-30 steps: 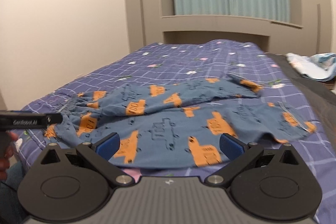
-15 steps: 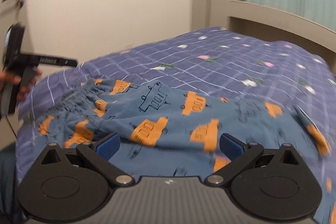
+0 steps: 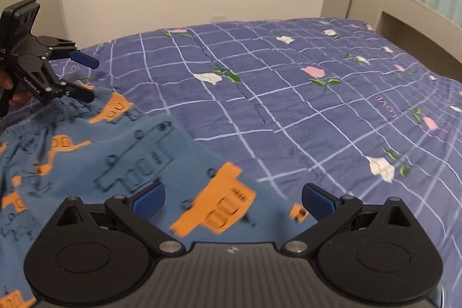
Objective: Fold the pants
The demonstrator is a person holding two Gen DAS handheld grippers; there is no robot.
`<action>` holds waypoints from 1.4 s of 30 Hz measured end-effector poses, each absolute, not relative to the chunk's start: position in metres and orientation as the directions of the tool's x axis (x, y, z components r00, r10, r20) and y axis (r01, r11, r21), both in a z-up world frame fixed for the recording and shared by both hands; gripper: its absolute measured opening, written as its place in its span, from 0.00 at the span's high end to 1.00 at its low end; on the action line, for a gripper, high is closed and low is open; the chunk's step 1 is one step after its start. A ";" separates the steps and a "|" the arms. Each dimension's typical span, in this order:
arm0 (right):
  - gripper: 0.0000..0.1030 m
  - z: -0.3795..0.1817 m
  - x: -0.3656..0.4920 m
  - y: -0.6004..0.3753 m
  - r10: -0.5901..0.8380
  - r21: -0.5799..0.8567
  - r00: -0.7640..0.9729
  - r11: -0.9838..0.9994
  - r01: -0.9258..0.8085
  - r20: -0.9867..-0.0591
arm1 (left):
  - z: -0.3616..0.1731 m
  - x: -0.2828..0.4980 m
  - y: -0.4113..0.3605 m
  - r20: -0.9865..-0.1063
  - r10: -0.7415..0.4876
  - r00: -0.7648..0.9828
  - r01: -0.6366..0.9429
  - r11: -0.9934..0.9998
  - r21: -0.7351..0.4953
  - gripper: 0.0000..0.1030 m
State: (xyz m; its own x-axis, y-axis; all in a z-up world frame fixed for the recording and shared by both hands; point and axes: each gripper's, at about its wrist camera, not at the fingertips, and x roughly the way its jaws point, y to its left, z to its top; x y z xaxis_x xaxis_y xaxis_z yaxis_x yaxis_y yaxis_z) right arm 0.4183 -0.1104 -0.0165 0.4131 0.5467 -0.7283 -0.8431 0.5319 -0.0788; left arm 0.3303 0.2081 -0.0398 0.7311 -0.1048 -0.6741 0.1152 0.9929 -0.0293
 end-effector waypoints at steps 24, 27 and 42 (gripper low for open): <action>0.61 -0.043 0.454 -0.109 0.520 0.082 0.341 0.629 -0.773 -0.783 | -0.044 0.348 0.197 -0.785 -0.147 0.602 0.176 0.983 -0.049 0.93; 0.79 -0.040 0.446 -0.105 0.514 0.056 0.348 0.617 -0.785 -0.784 | -0.040 0.343 0.193 -0.773 -0.145 0.618 0.194 0.981 -0.028 0.98; 0.98 -0.022 0.439 -0.069 0.434 -0.146 0.534 0.661 -0.736 -0.725 | -0.021 0.334 0.205 -0.683 -0.038 0.730 0.091 0.995 0.042 0.99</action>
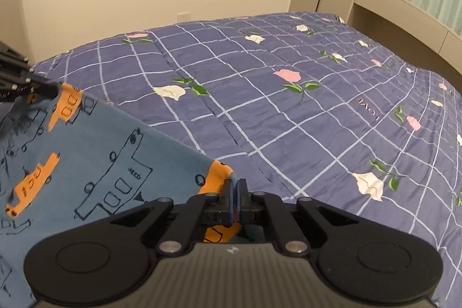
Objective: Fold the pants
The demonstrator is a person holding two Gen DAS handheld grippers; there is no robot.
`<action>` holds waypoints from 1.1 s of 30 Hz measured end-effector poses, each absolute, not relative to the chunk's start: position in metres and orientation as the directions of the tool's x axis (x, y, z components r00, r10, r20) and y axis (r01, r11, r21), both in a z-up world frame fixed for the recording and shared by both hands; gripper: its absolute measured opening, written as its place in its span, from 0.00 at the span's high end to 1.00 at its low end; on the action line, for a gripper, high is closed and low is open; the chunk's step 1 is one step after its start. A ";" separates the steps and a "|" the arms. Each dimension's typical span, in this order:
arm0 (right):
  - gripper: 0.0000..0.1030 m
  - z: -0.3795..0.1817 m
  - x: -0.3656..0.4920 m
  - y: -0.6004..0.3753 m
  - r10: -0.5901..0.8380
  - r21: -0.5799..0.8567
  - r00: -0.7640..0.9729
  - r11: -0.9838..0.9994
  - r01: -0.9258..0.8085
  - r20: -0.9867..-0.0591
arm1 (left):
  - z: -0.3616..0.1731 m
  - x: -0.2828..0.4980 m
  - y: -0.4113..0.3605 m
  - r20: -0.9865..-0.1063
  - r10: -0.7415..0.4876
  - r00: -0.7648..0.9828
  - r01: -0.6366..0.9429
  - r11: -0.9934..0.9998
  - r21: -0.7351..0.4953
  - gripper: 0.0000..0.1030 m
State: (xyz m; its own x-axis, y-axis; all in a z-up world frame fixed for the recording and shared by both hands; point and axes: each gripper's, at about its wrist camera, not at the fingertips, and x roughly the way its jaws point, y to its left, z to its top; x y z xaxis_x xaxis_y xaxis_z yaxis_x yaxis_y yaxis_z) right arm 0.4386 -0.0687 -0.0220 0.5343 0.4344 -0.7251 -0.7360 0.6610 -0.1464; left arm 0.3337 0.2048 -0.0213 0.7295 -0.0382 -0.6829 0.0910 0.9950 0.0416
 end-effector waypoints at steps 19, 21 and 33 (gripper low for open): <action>0.98 0.039 0.327 -0.121 0.481 -0.168 0.674 0.731 -0.662 -0.561 | 0.042 0.244 0.184 -0.524 -0.145 0.839 0.186 0.982 0.027 0.99; 0.98 0.047 0.305 -0.129 0.482 -0.177 0.685 0.732 -0.657 -0.547 | 0.047 0.227 0.178 -0.517 -0.157 0.841 0.206 0.978 0.038 0.99; 0.98 0.043 0.168 -0.172 0.465 -0.177 0.726 0.768 -0.615 -0.507 | 0.026 0.122 0.148 -0.522 -0.259 0.813 0.351 0.933 0.083 0.99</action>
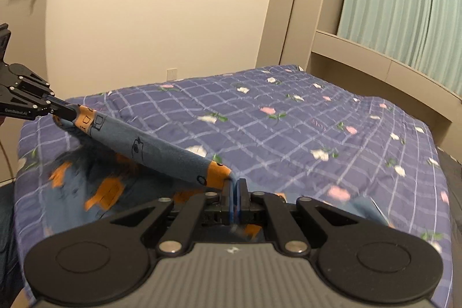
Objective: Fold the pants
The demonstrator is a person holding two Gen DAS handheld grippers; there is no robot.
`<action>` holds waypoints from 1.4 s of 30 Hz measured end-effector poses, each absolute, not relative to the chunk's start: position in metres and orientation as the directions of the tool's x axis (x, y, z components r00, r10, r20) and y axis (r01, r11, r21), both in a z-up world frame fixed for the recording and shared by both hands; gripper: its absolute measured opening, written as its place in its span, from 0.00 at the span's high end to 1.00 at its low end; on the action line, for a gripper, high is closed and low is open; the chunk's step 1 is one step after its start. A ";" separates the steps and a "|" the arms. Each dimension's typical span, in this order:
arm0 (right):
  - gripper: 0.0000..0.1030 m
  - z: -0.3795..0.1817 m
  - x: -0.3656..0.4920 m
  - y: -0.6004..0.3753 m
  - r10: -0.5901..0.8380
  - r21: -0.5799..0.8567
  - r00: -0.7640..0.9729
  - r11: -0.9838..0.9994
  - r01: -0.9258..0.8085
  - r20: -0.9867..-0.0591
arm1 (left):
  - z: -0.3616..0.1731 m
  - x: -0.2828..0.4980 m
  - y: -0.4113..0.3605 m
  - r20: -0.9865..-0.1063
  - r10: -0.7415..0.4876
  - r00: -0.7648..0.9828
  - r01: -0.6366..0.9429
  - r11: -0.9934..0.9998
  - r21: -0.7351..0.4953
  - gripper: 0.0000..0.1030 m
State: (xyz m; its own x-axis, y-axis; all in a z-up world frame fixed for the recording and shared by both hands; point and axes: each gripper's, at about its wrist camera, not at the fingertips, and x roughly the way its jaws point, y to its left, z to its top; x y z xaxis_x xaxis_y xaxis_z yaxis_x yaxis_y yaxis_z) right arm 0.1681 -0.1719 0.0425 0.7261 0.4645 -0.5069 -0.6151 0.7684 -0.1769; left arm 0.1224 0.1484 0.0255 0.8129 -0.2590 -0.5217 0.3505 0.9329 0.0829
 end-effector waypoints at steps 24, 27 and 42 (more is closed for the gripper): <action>0.98 -0.013 0.077 -0.186 0.427 -0.161 0.726 0.794 -0.586 -0.539 | -0.032 0.066 0.133 -0.578 -0.252 0.776 0.456 0.857 0.239 0.98; 0.98 -0.013 0.074 -0.183 0.427 -0.170 0.722 0.787 -0.593 -0.545 | -0.035 0.064 0.134 -0.587 -0.251 0.769 0.453 0.863 0.224 0.98; 0.93 -0.026 0.068 -0.182 0.404 -0.171 0.697 0.782 -0.599 -0.592 | -0.042 0.060 0.144 -0.595 -0.269 0.757 0.345 0.939 0.014 0.67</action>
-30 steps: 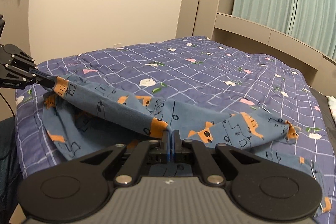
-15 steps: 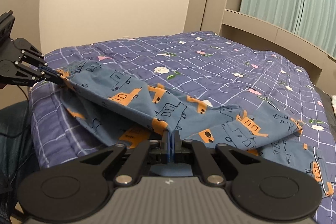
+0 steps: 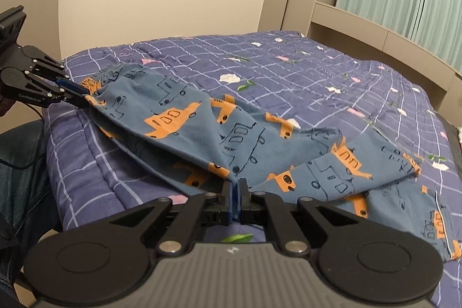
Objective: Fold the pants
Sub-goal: 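Open the right gripper and release the pant leg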
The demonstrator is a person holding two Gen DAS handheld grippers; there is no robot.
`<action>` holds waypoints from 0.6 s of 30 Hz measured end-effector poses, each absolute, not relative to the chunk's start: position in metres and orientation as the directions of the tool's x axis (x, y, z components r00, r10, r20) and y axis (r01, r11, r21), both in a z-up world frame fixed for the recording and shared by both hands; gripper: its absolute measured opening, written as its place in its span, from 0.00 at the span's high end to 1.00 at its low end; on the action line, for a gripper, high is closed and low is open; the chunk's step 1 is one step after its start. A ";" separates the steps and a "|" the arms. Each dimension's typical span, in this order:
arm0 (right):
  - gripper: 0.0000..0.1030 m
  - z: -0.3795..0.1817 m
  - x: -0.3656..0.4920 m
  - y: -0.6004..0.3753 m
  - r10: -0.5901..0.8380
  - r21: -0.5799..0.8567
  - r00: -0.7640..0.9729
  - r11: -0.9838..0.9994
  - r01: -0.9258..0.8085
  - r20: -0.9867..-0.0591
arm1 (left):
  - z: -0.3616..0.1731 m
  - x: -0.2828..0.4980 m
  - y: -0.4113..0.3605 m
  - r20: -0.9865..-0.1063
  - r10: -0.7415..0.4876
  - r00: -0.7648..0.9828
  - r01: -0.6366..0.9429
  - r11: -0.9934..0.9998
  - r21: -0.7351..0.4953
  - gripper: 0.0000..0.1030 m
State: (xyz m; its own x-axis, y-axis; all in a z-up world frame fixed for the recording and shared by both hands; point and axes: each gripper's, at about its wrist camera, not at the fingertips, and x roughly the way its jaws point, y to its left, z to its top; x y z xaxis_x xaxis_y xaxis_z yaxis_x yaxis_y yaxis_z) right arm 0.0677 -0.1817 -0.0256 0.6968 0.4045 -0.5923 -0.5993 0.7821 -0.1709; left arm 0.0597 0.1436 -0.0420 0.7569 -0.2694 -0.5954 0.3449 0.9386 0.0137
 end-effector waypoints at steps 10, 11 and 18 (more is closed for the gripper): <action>0.34 -0.018 0.055 -0.189 0.424 -0.105 0.732 0.825 -0.555 -0.533 | -0.049 0.062 0.177 -0.555 -0.188 0.810 0.061 0.969 -0.239 0.25; 0.27 -0.017 0.053 -0.188 0.431 -0.099 0.734 0.826 -0.555 -0.524 | -0.051 0.067 0.182 -0.553 -0.191 0.811 0.030 0.957 -0.287 0.25; 0.06 -0.015 0.039 -0.180 0.444 -0.077 0.763 0.840 -0.537 -0.470 | -0.064 0.101 0.200 -0.559 -0.209 0.802 -0.089 0.884 -0.458 0.28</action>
State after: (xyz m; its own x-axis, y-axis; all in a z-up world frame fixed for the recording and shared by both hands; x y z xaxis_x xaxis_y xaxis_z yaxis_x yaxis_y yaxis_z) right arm 0.0387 -0.1802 -0.0150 0.7629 0.4445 -0.4696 -0.5368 0.8402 -0.0768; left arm 0.1007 0.2003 -0.0636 0.8022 -0.2095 -0.5591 -0.0885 0.8843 -0.4584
